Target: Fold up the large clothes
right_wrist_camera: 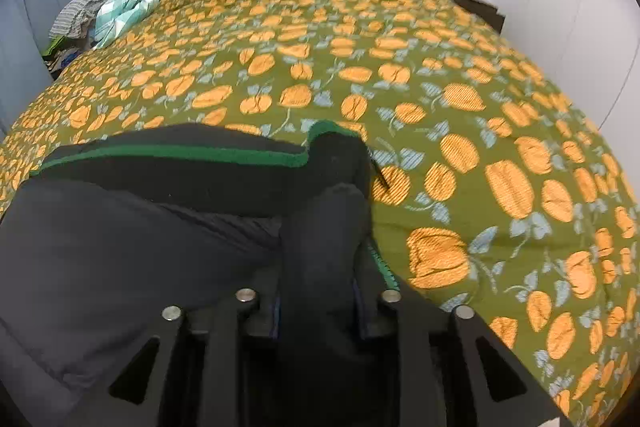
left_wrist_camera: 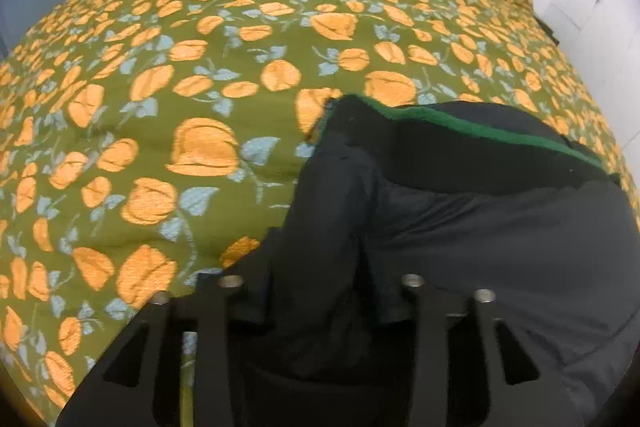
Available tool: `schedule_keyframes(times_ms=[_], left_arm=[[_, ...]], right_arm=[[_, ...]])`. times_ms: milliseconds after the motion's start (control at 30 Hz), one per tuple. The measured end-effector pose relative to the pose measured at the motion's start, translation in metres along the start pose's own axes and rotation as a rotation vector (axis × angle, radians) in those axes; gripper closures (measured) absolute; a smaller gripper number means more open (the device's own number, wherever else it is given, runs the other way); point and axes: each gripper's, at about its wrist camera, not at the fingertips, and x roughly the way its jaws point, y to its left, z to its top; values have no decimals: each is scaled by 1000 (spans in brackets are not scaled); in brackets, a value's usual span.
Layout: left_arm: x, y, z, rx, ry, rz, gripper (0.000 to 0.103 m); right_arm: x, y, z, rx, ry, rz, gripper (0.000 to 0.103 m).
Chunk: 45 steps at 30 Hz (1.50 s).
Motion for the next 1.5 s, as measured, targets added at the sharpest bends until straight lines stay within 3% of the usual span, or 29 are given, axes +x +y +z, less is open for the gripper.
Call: schedule_keyframes(times_ms=[33, 67, 100, 133, 167, 233, 333, 467, 533, 567, 600, 667, 767, 933, 1267, 1367, 1433, 1500], left_arm=[[-8, 3, 1, -12, 0, -4, 50], [-18, 9, 3, -29, -1, -27, 42], [-28, 15, 7, -41, -14, -57, 29], [-34, 17, 10, -50, -35, -67, 21], [-41, 22, 13, -53, -66, -61, 6], [-50, 35, 18, -22, -114, -1, 2], [-40, 63, 22, -43, -100, 91, 2], [-11, 110, 13, -253, -118, 174, 2], [20, 122, 3, -356, -54, 144, 2], [35, 124, -1, -368, -15, 126, 0], [46, 121, -4, -332, -11, 159, 0], [49, 103, -9, -191, -106, 248, 0], [43, 90, -18, -175, -176, 323, 0], [47, 104, -20, -231, -180, 235, 0], [44, 100, -21, -213, -162, 260, 0], [34, 97, -36, -174, -147, 289, 0], [30, 101, -45, -200, -197, 260, 0], [30, 109, -45, -216, -165, 216, 0]], right_arm=[[-7, -8, 1, 26, -3, 40, 69], [-16, -19, 2, 70, -8, 98, 54], [-20, -27, 6, 108, -16, 139, 41], [-31, -40, 7, 157, -45, 178, 19], [-43, -54, 8, 188, -87, 182, 13], [-50, -71, 11, 201, -124, 142, 13], [-41, -105, 7, 212, -100, 4, 13], [-7, -140, -13, 264, -21, -104, 13], [22, -141, -26, 231, 77, -173, 13], [28, -136, -30, 193, 76, -197, 12], [29, -126, -35, 133, 14, -243, 11], [28, -116, -42, 105, -51, -294, 10], [27, -120, -43, 126, -67, -273, 10], [28, -124, -44, 138, -69, -254, 9], [23, -124, -46, 138, -66, -252, 9], [16, -124, -52, 110, -54, -223, 9], [8, -123, -63, 120, -86, -206, 9], [6, -126, -65, 135, -73, -180, 9]])
